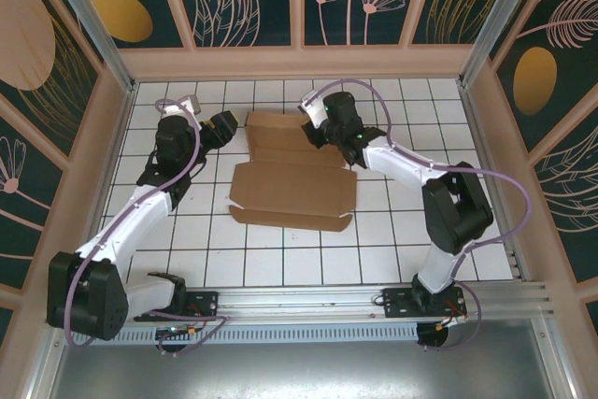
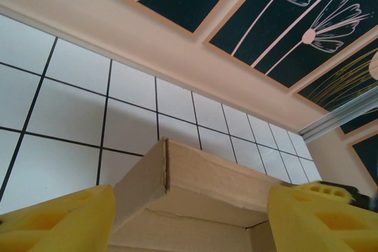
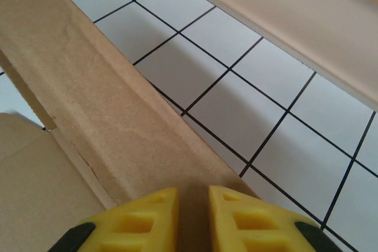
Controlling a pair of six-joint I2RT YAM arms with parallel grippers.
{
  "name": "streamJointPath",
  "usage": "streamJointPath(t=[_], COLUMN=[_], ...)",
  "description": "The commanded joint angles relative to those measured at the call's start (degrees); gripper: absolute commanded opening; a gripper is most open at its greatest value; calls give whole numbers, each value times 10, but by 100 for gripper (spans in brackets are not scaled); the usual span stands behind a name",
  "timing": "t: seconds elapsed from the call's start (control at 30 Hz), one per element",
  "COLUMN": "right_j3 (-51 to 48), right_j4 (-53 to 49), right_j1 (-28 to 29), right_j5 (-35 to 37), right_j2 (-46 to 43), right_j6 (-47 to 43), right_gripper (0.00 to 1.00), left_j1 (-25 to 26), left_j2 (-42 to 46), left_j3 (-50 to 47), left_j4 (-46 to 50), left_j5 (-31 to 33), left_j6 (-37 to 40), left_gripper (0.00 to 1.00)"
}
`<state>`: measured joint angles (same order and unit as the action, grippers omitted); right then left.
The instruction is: Fold the paper box
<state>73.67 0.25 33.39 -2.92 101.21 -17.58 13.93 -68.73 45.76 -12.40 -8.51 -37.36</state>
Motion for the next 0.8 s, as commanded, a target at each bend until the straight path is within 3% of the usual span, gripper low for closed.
streamJointPath(t=[0.0,0.27,0.57,0.67,0.77], right_j3=[62,144,308,283,195], right_j4=[-69,-106,-219,-226,-198], right_j1=[-16,-62,-151,-171,-171], right_j5=[-16,-51,-120,-138,-160], right_j2=[46,115,246,252,217], right_j6=[28,88,188,214,240], right_gripper=[17,16,24,23,23], left_j1=[2,3,2,3,3], left_j2=[16,39,52,57,59], left_j3=[8,45,81,81,65], left_j4=[24,51,69,76,73], left_j5=[3,6,17,30,43], left_j6=[-2,-9,-14,-10,-19], left_gripper=[68,69,71,72,72])
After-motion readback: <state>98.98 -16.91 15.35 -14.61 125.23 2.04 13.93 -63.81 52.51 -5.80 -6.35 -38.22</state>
